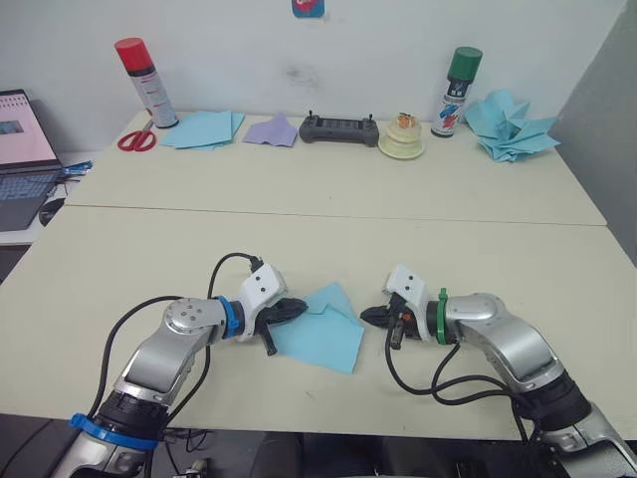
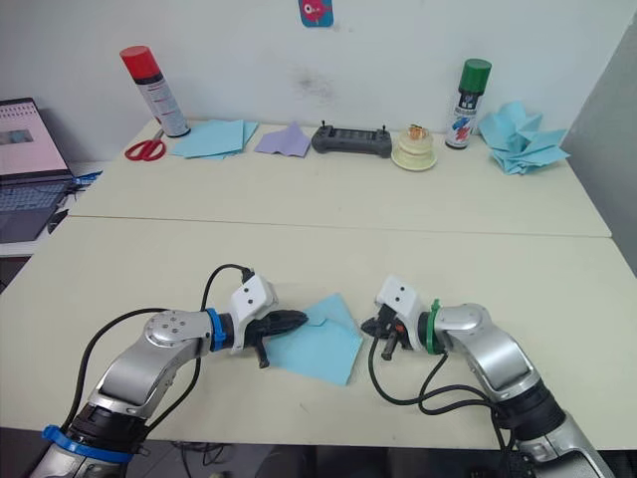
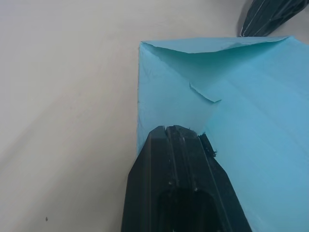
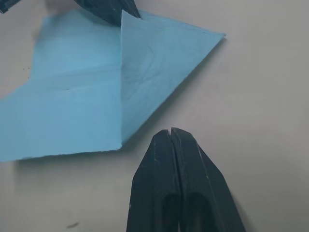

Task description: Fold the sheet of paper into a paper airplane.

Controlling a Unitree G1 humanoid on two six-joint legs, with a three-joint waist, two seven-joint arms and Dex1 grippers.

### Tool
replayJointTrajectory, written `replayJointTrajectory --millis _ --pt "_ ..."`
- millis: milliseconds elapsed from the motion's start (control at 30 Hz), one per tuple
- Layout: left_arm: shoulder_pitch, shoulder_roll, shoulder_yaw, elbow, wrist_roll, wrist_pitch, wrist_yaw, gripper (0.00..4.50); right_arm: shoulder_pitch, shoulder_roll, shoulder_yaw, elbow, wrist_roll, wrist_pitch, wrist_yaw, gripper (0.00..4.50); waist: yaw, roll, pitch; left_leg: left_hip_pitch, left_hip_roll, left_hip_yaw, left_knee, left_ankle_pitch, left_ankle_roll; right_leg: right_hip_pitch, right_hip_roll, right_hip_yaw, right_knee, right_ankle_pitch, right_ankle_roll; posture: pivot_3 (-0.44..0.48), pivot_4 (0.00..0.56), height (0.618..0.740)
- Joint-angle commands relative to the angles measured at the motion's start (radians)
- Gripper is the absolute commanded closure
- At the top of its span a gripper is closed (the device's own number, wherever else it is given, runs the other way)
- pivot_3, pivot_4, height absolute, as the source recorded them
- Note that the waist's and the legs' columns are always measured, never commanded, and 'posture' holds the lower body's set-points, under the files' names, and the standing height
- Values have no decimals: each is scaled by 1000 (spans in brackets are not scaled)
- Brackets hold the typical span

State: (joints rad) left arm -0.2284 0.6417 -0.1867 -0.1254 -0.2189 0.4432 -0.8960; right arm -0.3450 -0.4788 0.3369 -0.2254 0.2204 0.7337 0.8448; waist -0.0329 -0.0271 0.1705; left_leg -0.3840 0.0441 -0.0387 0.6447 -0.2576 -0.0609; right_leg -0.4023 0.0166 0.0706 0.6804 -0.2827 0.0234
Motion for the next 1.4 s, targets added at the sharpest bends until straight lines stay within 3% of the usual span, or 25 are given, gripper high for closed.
replayJointTrajectory --millis 33,233,633,967,1200,1400 --pt "15 -12 -40 31 29 20 4 4440 4 62 -1 -12 64 63 -9 4500 0 0 0 0 0 0 0 0 0 0 0 0 0 0 0 0 150 740" --pt "17 -12 -40 30 33 18 7 4440 -19 132 -82 -8 134 138 -62 4500 3 0 0 -1 -1 0 1 0 0 0 -1 0 0 0 0 0 150 740" --pt "-125 -103 -55 67 23 43 3 4440 -72 183 -67 26 120 108 -108 4500 2 0 0 -4 -1 -1 1 0 0 -1 -1 0 0 1 1 0 150 740" --pt "-139 -21 -105 77 108 -52 -62 4440 -62 182 -62 22 124 110 -124 4500 -1 0 1 -6 0 -2 0 0 0 -4 0 -1 0 0 0 0 150 740" --pt "-178 -76 -54 135 97 -148 -21 4440 -62 181 -57 28 122 107 -127 4500 0 0 1 -6 0 -2 1 0 0 -4 0 -1 0 0 0 0 150 740" --pt "-181 -44 -25 173 92 -84 -31 4440 -62 179 -54 31 120 104 -125 4500 -1 -1 2 -7 0 -2 0 0 0 -4 0 -2 0 0 0 0 150 740"
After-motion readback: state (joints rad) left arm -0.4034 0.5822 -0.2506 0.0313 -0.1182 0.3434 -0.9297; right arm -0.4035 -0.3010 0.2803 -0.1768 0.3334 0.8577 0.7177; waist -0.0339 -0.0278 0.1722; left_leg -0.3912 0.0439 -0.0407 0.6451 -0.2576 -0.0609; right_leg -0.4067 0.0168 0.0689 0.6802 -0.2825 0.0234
